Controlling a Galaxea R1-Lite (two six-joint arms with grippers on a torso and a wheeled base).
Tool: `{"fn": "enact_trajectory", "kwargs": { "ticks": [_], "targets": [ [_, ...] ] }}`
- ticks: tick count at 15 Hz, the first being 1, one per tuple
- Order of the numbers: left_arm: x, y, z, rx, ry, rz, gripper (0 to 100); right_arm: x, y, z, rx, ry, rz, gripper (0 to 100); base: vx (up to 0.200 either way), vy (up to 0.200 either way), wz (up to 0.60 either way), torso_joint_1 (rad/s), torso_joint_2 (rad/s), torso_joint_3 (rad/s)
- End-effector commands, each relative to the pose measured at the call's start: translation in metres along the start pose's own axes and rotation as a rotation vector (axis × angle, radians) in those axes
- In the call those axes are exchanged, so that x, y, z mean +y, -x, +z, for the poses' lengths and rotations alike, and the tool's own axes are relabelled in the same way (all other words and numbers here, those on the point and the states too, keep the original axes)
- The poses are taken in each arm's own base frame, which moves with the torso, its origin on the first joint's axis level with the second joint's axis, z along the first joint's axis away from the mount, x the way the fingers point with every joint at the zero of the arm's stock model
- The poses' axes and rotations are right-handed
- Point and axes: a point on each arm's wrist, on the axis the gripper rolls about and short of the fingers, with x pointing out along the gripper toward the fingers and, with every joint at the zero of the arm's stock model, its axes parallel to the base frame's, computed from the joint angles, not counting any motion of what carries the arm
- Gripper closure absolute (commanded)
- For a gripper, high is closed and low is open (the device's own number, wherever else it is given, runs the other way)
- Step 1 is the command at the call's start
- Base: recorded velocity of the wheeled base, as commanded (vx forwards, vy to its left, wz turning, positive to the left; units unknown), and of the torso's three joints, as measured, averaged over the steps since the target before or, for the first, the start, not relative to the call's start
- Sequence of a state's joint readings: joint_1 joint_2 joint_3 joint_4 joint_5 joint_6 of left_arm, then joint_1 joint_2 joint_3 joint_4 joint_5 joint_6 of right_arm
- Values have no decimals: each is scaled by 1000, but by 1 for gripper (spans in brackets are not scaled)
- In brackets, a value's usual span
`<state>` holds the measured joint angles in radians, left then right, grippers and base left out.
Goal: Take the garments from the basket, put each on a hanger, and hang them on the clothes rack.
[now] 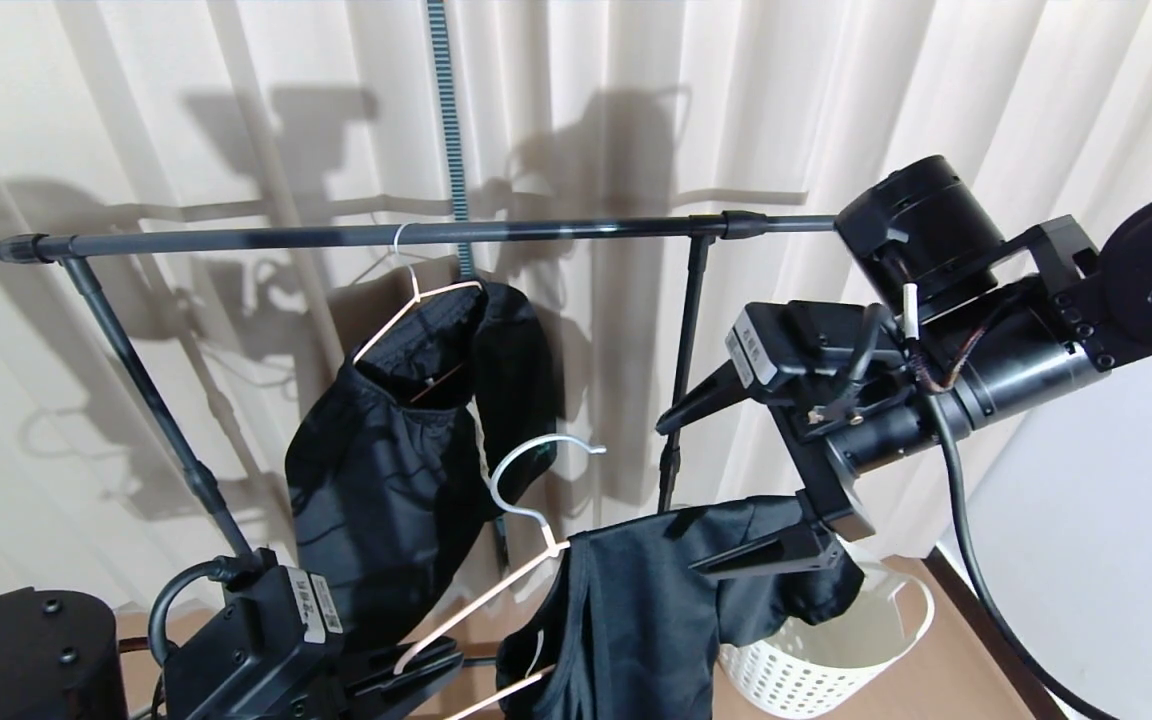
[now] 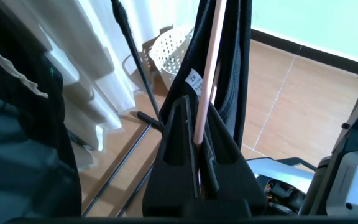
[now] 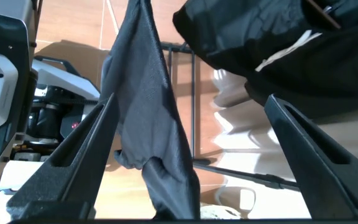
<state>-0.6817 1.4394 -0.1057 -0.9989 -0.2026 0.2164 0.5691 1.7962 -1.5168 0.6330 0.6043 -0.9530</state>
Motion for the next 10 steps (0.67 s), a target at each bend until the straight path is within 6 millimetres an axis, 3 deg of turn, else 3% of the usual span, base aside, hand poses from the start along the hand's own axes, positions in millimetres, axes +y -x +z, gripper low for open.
{"fn": "enact_trajectory", "kwargs": {
  "ticks": [1,10],
  "targets": [
    [0,0,1,-2,-1,-2,100,-1,-10,-3,12,-11,29,0,0,0,0,0,0,0],
    [0,2,3,-19,-3,3,100,-2,-39,-10,53,-29,89,0,0,0,0,0,0,0]
  ]
}}
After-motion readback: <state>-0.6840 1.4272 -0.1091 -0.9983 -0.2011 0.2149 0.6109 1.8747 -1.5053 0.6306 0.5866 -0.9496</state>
